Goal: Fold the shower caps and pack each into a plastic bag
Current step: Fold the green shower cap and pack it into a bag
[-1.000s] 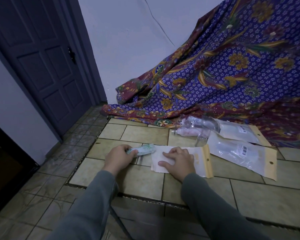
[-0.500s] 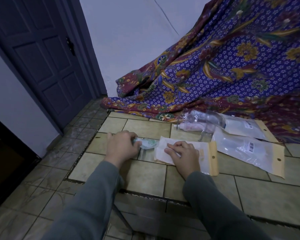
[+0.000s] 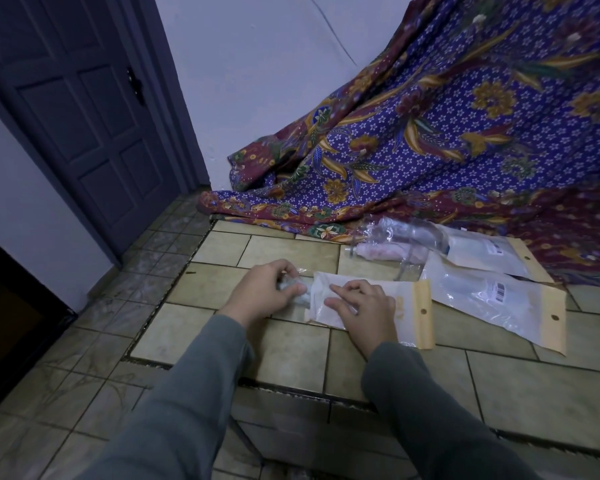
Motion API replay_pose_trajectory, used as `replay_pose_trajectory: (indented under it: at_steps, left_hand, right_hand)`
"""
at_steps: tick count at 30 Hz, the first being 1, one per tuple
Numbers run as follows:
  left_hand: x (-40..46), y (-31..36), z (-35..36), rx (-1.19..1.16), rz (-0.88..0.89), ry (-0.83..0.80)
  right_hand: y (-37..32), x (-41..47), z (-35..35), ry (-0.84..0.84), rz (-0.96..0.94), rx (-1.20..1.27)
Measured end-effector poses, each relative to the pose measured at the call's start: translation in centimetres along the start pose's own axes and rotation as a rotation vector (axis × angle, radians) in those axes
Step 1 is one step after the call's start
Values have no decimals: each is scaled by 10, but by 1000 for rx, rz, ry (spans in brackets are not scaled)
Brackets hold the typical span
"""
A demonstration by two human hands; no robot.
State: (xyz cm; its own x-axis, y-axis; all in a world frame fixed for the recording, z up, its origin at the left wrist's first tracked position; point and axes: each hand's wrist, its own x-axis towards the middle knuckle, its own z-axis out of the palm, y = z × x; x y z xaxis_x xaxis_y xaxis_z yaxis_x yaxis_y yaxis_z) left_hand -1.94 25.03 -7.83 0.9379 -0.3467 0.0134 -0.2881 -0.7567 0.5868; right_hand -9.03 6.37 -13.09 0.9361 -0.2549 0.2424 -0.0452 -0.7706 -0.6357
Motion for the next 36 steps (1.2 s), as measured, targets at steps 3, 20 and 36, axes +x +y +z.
replay_pose_trajectory:
  at_steps: [3, 20, 36]
  left_hand:
    - [0, -7, 8, -111, -36, 4]
    - [-12, -1, 40, -406, -257, 473]
    - [-18, -8, 58, -321, -7, 384]
  right_hand:
    - [-1, 1, -1, -32, 25, -51]
    - [-2, 1, 2, -6, 11, -179]
    - [-2, -1, 4, 28, -36, -153]
